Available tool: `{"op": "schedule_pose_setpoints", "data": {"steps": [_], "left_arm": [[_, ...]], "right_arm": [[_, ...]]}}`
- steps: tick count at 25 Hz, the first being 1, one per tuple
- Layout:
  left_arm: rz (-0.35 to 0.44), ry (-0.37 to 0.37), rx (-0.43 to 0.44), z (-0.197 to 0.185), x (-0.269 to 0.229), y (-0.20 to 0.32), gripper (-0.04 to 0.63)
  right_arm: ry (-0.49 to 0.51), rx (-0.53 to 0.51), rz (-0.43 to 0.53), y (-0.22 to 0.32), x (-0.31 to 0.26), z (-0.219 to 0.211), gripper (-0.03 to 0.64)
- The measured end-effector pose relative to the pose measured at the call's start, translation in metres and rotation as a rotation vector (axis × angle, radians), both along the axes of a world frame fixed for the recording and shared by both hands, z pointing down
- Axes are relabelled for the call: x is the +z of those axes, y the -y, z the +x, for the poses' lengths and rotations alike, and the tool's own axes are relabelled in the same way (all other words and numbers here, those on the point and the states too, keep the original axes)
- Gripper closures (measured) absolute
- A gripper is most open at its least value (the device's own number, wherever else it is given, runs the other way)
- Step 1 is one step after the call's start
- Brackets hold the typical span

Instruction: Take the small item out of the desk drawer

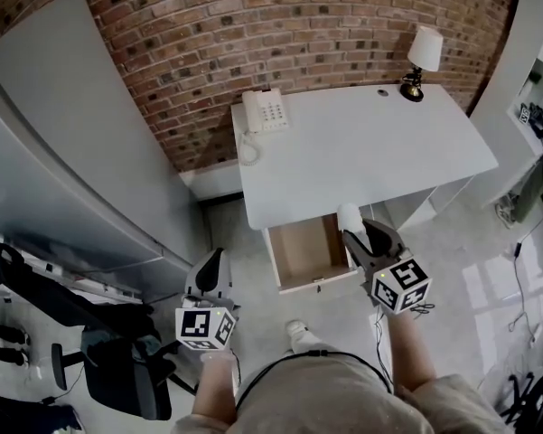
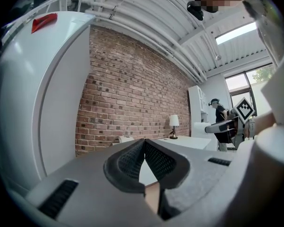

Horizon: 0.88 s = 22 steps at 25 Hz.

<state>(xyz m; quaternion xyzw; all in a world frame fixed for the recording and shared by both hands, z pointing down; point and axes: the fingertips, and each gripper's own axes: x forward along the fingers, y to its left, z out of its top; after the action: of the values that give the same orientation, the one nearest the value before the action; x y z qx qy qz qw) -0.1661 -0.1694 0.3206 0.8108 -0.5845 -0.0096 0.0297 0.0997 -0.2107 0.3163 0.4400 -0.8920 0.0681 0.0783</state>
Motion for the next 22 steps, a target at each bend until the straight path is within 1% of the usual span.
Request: {"op": "schedule_pose_setpoints", "data": {"steps": [3, 11, 22], "left_arm": [[0.013, -0.009, -0.008, -0.001, -0.002, -0.004, 0.589], [0.002, -0.01, -0.024, -0.005, 0.002, -0.015, 0.589], [0.0, -0.011, -0.032, -0.009, 0.002, -0.022, 0.589]], "right_arm": [[0.0, 0.02, 0.027, 0.0, -0.006, 0.005, 0.459], [0.013, 0.044, 0.06, -0.008, -0.015, 0.011, 0.459], [0.008, 0.05, 0.081, -0.017, -0.019, 0.014, 0.459]]}}
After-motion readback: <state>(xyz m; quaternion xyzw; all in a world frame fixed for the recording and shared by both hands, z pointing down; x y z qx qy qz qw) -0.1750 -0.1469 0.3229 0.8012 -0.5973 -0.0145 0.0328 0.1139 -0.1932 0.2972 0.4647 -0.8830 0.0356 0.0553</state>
